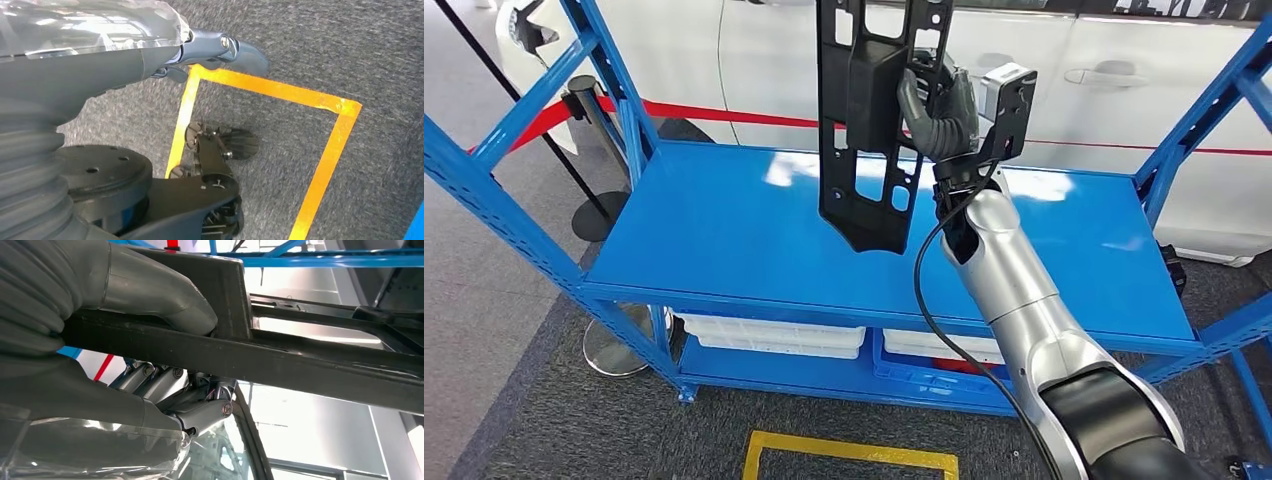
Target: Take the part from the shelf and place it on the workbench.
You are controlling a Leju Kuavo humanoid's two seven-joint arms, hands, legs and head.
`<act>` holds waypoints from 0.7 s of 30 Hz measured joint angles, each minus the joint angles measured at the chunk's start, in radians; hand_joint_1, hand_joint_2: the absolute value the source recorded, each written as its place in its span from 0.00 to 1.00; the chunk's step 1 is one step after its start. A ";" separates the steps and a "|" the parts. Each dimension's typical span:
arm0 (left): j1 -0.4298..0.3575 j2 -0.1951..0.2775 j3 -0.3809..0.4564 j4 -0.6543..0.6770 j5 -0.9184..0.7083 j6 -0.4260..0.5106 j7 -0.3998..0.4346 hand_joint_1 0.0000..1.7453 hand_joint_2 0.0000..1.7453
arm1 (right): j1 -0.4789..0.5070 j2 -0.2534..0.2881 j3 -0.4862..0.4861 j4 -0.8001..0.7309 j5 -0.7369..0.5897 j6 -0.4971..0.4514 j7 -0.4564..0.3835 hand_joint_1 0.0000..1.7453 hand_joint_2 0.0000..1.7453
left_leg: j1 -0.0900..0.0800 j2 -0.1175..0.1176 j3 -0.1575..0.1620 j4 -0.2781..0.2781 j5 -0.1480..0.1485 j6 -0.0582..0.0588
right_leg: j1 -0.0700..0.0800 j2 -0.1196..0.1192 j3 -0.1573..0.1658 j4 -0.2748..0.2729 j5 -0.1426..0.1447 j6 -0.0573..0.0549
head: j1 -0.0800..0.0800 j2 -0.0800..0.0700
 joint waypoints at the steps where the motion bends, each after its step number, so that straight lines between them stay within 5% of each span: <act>1: 0.000 0.000 0.000 0.000 0.000 0.000 0.000 0.00 1.00 | 0.001 0.000 0.000 0.000 0.000 0.000 0.000 1.00 1.00 | 0.002 0.001 -0.020 0.054 -0.041 -0.003 | -0.001 -0.002 -0.007 -0.001 0.008 -0.004 | 0.000 0.000; 3: 0.001 0.000 0.000 0.000 0.000 0.000 0.001 0.00 1.00 | 0.003 0.001 0.000 0.000 0.000 0.000 -0.001 1.00 1.00 | 0.003 0.001 -0.059 0.173 -0.113 -0.009 | -0.001 -0.002 -0.024 0.001 0.019 -0.007 | 0.000 0.000; 5: 0.001 0.001 0.000 0.000 0.000 0.000 0.003 0.00 1.00 | 0.006 0.001 0.000 0.000 0.000 0.000 0.000 1.00 1.00 | 0.005 0.001 -0.070 0.236 -0.134 -0.014 | -0.001 -0.003 -0.041 0.007 0.027 -0.005 | 0.000 0.000; 7: 0.001 0.002 0.000 0.000 -0.001 0.000 0.004 0.00 1.00 | 0.008 0.001 0.000 0.000 0.000 0.000 0.000 1.00 1.00 | 0.008 0.001 -0.025 0.190 -0.102 -0.018 | -0.002 -0.003 -0.059 0.016 0.035 -0.001 | 0.000 0.000; 10: -0.002 0.003 -0.001 0.000 -0.003 0.000 0.009 0.00 1.00 | 0.003 0.001 0.000 0.001 0.000 0.000 0.000 1.00 1.00 | 0.008 0.001 0.093 0.004 -0.054 -0.012 | -0.003 -0.003 -0.086 0.035 0.044 0.011 | 0.000 0.000; 14: -0.003 0.003 -0.002 0.000 -0.003 0.000 0.012 0.00 1.00 | -0.006 0.000 -0.001 0.010 0.000 0.000 0.002 1.00 1.00 | 0.002 0.000 0.096 -0.032 -0.041 0.018 | -0.003 -0.002 -0.100 0.042 0.060 0.037 | 0.000 0.000; 16: -0.005 0.002 -0.003 0.000 -0.004 0.000 0.012 0.00 1.00 | -0.014 -0.001 -0.002 0.019 -0.001 0.000 0.003 1.00 1.00 | 0.004 0.002 0.084 -0.037 -0.023 0.037 | -0.006 0.001 -0.119 0.079 0.022 0.047 | 0.000 0.000; 19: -0.013 0.002 -0.004 0.000 -0.006 0.002 0.013 0.00 1.00 | -0.030 -0.001 -0.003 0.041 -0.004 0.000 0.004 1.00 1.00 | 0.003 0.003 0.051 -0.038 0.003 0.047 | -0.009 0.004 -0.181 0.258 -0.101 0.057 | 0.000 0.000; 21: -0.020 0.002 -0.004 0.000 -0.008 0.004 0.016 0.00 1.00 | -0.036 -0.001 -0.003 0.059 -0.006 0.000 0.005 1.00 1.00 | 0.002 0.003 0.030 -0.038 0.019 0.047 | -0.008 0.004 -0.184 0.323 -0.118 0.057 | 0.000 0.000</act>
